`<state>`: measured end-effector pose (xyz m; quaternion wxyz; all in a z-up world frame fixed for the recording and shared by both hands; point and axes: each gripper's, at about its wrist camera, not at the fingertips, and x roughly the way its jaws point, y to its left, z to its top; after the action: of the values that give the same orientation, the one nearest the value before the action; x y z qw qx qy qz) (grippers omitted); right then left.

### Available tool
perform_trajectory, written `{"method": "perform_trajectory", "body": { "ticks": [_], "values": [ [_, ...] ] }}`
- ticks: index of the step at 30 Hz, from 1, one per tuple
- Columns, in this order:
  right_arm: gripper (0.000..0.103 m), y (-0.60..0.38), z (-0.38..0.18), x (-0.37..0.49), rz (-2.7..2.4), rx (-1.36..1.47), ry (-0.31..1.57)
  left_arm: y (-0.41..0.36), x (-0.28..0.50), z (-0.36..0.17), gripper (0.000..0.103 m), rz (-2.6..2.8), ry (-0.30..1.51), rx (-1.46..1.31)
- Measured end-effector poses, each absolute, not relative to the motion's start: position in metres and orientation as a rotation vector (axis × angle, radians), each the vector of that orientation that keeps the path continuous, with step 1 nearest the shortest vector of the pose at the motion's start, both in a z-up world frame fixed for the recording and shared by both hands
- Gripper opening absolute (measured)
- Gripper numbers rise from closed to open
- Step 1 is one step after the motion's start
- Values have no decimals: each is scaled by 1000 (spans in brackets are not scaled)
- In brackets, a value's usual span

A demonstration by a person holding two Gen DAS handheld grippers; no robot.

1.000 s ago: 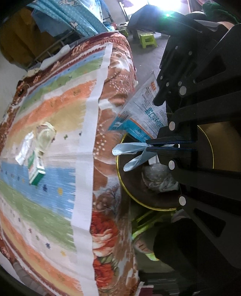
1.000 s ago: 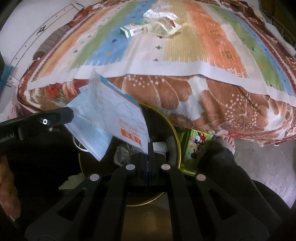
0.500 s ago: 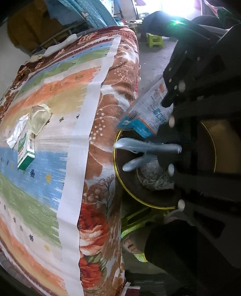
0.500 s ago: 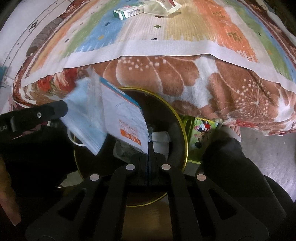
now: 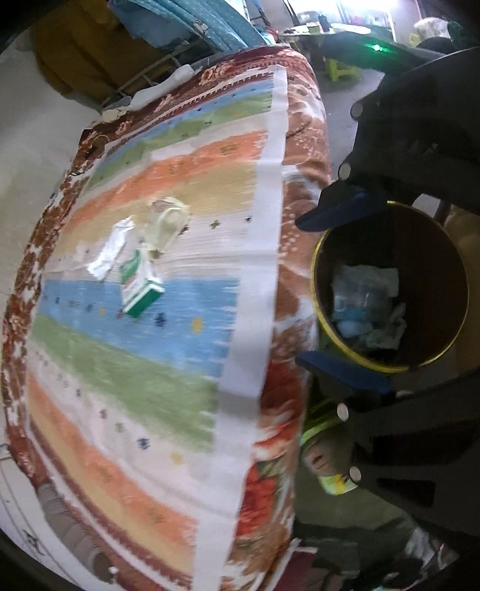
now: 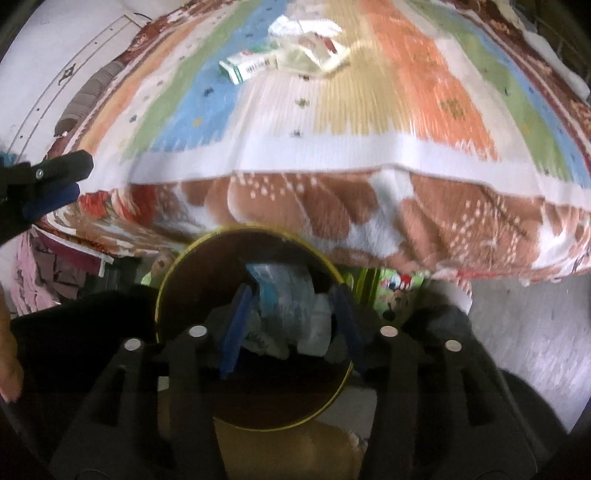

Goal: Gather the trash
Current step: 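Open both tools to drop the mask and paper box into the bin, then move both tools to the green eye-drops box and clear packet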

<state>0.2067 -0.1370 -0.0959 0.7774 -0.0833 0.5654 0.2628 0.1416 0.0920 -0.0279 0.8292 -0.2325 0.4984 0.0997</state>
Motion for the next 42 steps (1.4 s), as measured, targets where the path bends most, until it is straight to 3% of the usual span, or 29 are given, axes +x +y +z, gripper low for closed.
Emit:
{"method": "perform_trajectory", "body": {
  "ticks": [4,9,20,25,42],
  "values": [
    [62,-129,-73,213,570,-250,1111,99,152,-15,81,210,1036,-425],
    [66,-122,-54,227,533,-283,1002,100,168,-10,86,246,1019,-328],
    [84,-115,-45,259,501,-277,944,110,205,-13,97,261,1013,-168],
    [89,-107,-44,279,497,-283,913,124,223,-22,97,266,1031,-165],
    [94,-79,-67,342,495,-331,826,141,267,-47,97,157,937,-53]
  ]
}}
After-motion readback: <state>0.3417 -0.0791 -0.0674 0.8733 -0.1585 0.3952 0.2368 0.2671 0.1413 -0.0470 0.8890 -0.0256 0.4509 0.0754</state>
